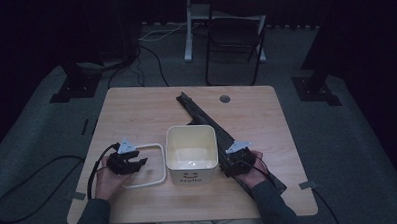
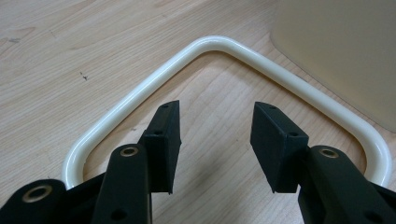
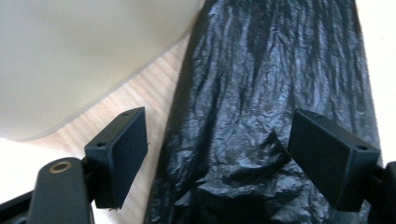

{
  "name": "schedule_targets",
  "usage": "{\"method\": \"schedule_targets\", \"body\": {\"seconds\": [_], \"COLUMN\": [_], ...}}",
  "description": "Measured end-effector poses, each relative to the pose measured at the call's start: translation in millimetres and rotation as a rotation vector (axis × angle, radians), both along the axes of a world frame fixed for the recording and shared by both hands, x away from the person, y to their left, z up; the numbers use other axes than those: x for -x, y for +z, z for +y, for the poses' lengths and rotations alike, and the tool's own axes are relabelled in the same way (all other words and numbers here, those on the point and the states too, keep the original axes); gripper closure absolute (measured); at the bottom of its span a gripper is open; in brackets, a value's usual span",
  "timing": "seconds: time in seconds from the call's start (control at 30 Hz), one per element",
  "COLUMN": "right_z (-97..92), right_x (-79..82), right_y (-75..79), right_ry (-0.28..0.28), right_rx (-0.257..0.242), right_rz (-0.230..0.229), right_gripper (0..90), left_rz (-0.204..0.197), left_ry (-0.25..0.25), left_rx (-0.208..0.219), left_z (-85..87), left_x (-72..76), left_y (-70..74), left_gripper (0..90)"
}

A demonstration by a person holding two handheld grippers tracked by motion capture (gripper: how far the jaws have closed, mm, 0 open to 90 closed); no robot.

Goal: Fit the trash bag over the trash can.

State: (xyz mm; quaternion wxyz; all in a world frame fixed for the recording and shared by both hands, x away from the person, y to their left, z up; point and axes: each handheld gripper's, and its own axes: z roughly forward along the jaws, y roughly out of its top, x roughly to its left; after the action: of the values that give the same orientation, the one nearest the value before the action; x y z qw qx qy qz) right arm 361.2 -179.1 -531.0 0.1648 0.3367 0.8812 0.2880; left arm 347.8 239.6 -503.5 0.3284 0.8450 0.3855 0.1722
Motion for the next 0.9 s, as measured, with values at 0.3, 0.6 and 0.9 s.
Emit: {"method": "schedule_targets", "body": {"seconds": [0.3, 0.6, 0.9], "right_z": [-1.6, -9.1, -2.5], "right_x": [-6.7, -13.9, -16.0], "right_y": [-0.7, -0.8, 4.5], "right_ry": [-0.037, -0.052, -0.034], "right_rx": [0.037, 0.000, -0.047], "right_rz": [-0.020, 0.004, 0.017], "right_gripper": [15.1, 15.0, 13.0], "left_rz": [0.006, 0.009, 0.015], "left_ry": [0.000, 0.000, -0.003], "left_rx": [0.001, 0.004, -0.001], "left_z": [0.4, -0.1, -0.2], "left_x": [-0.2, -1.2, -2.1], "left_y": [-1.1, -2.4, -3.2], "left_gripper": [53.0, 53.0, 53.0]}}
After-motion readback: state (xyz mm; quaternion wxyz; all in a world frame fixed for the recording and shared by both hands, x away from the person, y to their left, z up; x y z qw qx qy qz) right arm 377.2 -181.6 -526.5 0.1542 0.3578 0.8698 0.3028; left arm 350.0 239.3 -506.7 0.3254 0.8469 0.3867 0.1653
